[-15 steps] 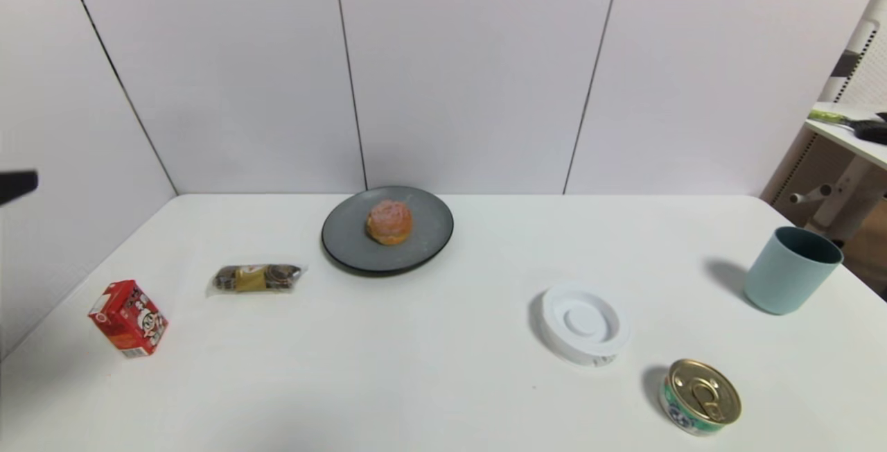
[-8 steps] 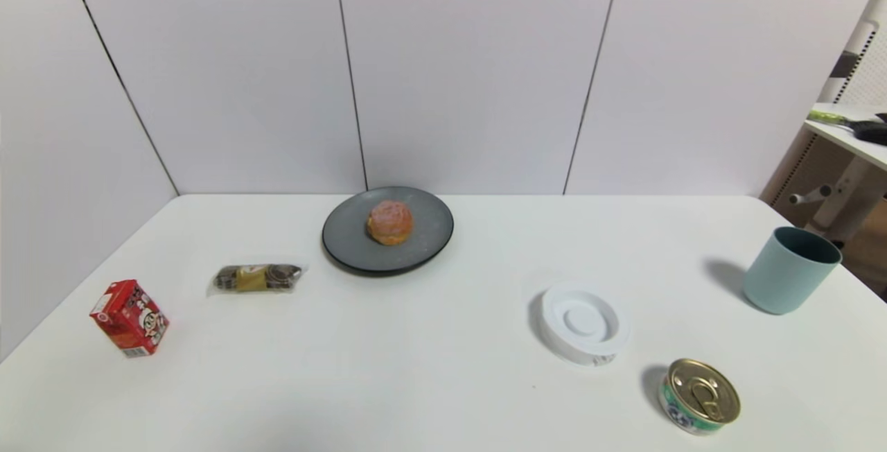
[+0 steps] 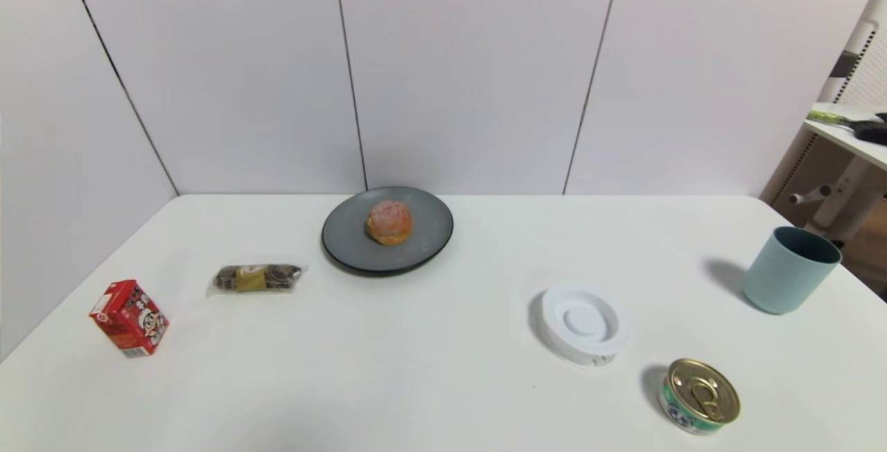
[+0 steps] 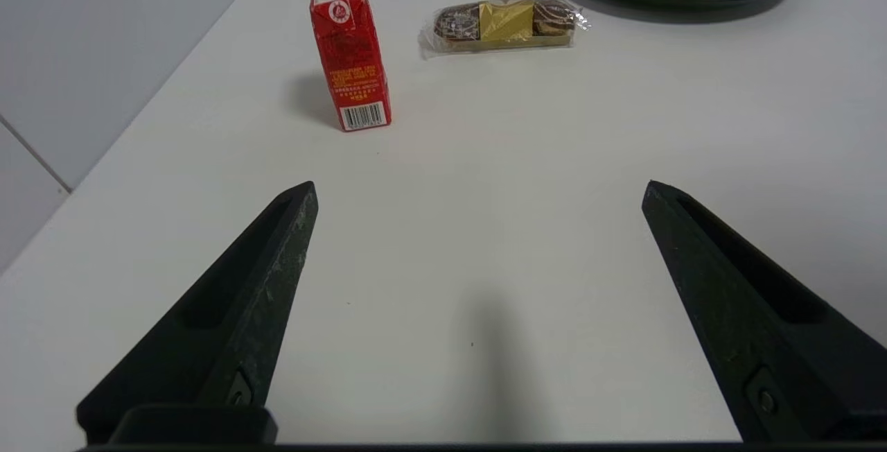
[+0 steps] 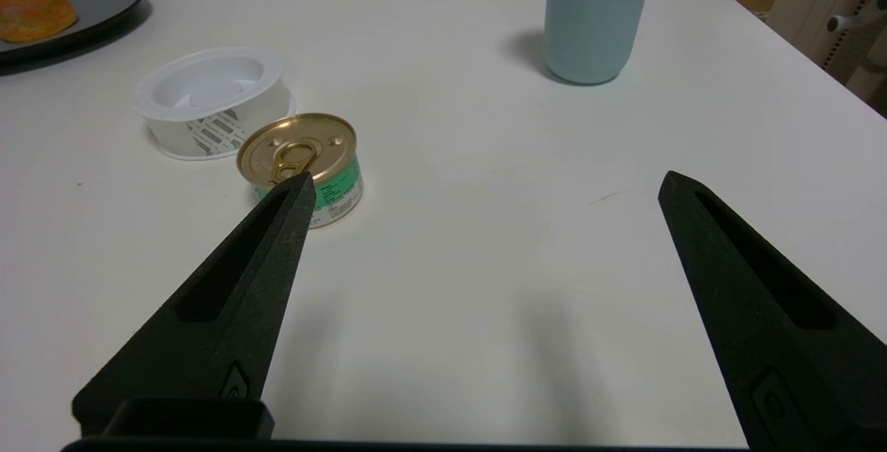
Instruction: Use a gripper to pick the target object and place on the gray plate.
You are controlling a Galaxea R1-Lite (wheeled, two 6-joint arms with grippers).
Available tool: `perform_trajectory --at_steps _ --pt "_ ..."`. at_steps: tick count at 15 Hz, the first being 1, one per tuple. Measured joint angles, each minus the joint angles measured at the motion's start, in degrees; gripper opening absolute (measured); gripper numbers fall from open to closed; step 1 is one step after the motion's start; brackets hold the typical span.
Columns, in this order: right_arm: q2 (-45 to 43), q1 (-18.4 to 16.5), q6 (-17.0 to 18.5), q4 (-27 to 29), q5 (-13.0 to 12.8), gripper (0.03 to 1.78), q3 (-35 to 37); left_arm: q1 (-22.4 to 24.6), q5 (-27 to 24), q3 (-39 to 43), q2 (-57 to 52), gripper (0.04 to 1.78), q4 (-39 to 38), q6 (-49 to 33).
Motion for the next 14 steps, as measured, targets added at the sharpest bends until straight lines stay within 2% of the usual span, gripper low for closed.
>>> perform_trajectory --at_steps 2,14 --pt "0.00 0.00 -0.02 -0.01 -0.02 1.71 0.00 -0.02 0.54 0.40 -0.33 1.69 -0.15 -2.73" --pt "0.00 0.00 -0.16 0.00 -0.05 1.71 0.00 -0.02 0.60 0.52 -0.54 1.69 -0.12 -2.85"
